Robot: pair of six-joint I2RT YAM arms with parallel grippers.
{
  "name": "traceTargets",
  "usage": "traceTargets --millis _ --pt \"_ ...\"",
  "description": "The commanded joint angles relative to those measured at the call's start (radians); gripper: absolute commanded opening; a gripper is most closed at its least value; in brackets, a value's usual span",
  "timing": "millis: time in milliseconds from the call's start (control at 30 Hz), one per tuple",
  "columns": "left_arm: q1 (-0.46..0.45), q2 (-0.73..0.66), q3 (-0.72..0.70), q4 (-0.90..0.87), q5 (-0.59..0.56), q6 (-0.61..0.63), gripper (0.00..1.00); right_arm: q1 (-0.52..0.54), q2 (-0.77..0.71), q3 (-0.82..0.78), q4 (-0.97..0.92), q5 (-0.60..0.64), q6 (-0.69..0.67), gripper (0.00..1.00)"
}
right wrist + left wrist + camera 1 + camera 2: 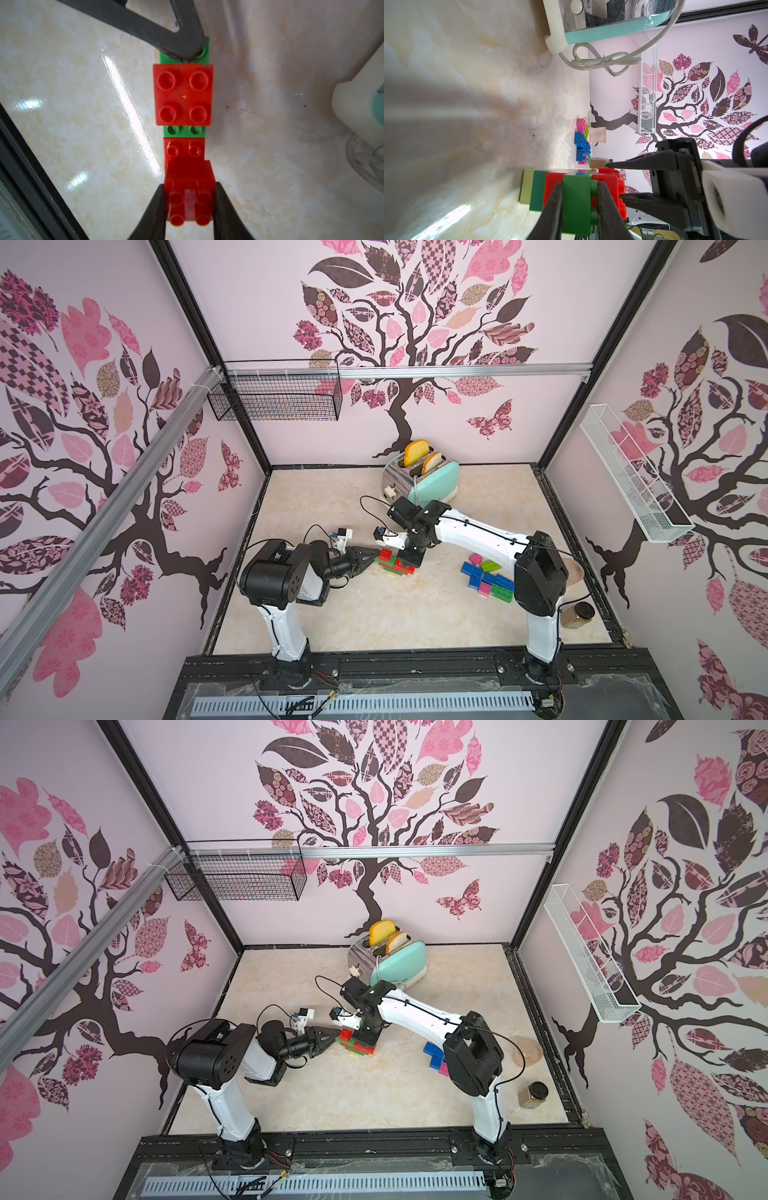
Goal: Assemble a heart with lego
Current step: Assemble the lego brick with the lego brick.
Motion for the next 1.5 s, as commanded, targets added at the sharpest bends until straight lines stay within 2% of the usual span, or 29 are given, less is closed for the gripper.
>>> traceTargets --millis 0,500,933,1133,1400,1467 --pt "-0.004 0.015 0.003 -0.013 0.001 0.011 0.13 0.012 0.002 -0.048 -0.011 -0.007 0.009 0.23" --pt "-0.003 0.012 0.001 -0.013 0.001 0.012 0.12 0.013 0.025 -0.079 0.018 0.006 0.051 0.22" --pt "-0.003 0.014 0.005 -0.013 -0.001 0.009 0.13 0.053 0.001 -0.172 0.126 0.119 0.14 0.2" --pt "-0.003 0.014 0.005 -0.013 -0.003 0.007 0.13 0.053 -0.011 -0.204 0.14 0.015 0.147 0.21" --pt "-0.004 0.006 0.0 -0.013 -0.003 0.007 0.13 0.027 0.009 -0.162 0.116 -0.095 0.123 0.22" --pt "-0.004 0.003 0.0 -0.013 -0.002 0.009 0.13 0.02 0.009 -0.149 0.11 -0.106 0.118 0.26"
